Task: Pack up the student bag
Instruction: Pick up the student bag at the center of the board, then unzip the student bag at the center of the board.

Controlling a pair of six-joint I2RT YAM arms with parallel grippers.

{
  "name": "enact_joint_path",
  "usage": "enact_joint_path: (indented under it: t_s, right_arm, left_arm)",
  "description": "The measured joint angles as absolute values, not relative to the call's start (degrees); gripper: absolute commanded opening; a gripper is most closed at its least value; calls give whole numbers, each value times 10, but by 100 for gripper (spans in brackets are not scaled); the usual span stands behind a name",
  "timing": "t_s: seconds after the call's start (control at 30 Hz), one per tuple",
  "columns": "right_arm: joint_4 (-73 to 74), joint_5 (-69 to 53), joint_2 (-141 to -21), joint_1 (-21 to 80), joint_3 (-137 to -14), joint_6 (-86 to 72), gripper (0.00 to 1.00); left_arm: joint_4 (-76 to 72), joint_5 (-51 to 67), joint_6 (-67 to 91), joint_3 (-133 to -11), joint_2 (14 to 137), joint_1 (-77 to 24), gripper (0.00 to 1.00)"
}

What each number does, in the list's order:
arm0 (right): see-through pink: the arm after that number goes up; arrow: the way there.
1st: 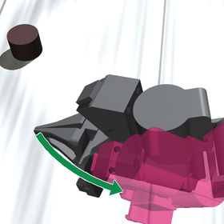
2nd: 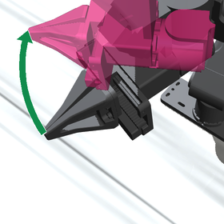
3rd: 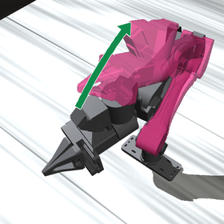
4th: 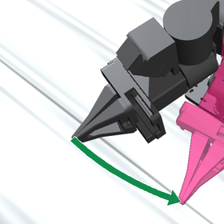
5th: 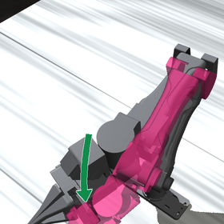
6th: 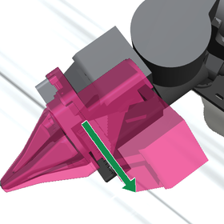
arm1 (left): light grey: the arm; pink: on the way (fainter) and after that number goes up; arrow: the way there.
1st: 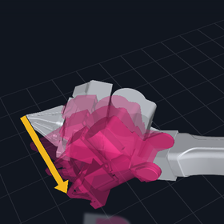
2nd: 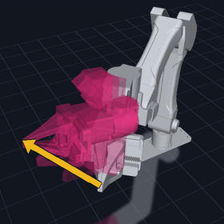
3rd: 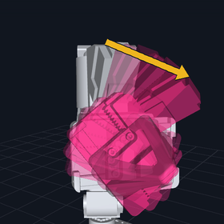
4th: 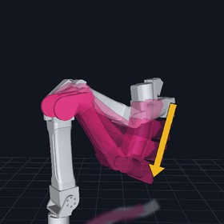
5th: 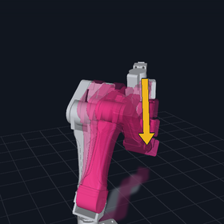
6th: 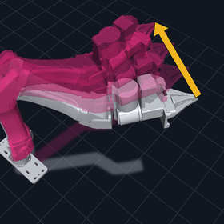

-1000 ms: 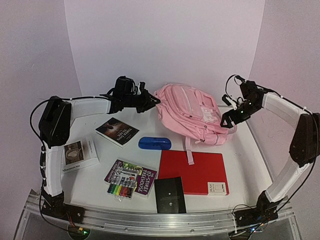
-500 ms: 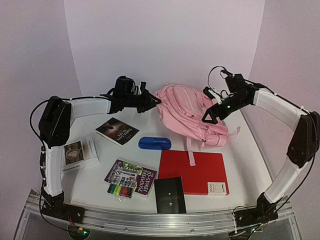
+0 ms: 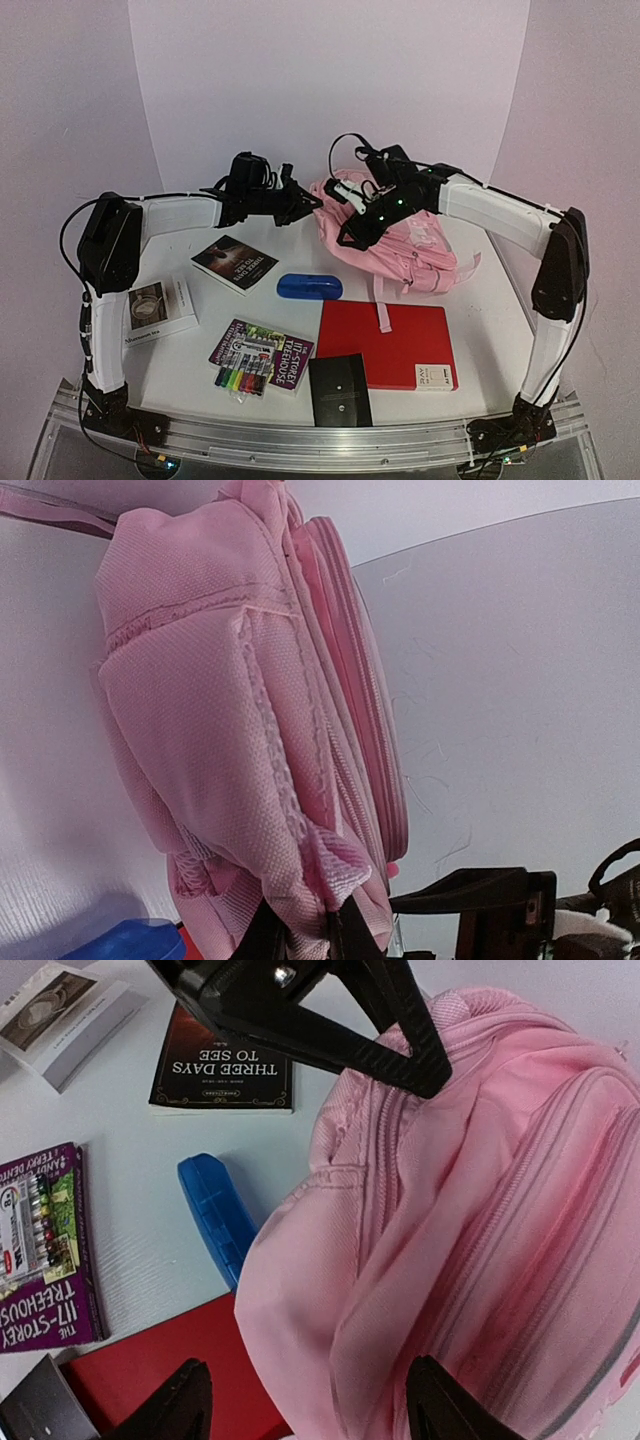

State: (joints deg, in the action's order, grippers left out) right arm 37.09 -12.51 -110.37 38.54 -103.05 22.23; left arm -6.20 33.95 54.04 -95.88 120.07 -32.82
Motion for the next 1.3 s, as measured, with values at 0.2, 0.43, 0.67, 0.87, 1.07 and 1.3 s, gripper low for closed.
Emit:
enact_joint_path:
  t_s: [0.2,0.43,0.67,0.87,1.07,1.3]
  right_arm:
    - [367,-89,-1137,391,-1044,224,7]
    - [376,-78,-1142,383,-1066,194,0]
    - [393,-81,-1148,379,-1103,147,0]
    - [401,-106,-1186,361,-1169,64,0]
    - [397,-139,-1233,337,-1225,-28,0]
    - [393,-165,-1278,318,-1281,-87,0]
  left_arm:
    - [-54,340,538,-959,1201,-328,1]
    - [-28,334,523,-974,1201,-328,20]
    - [-15,308,489,-985,1197,-328,65]
    - [-5,236,439,-948,1144,-330,76]
    - [13,131,338,-915,1055,-364,74]
    - [84,65,204,-996,1092,-478,61]
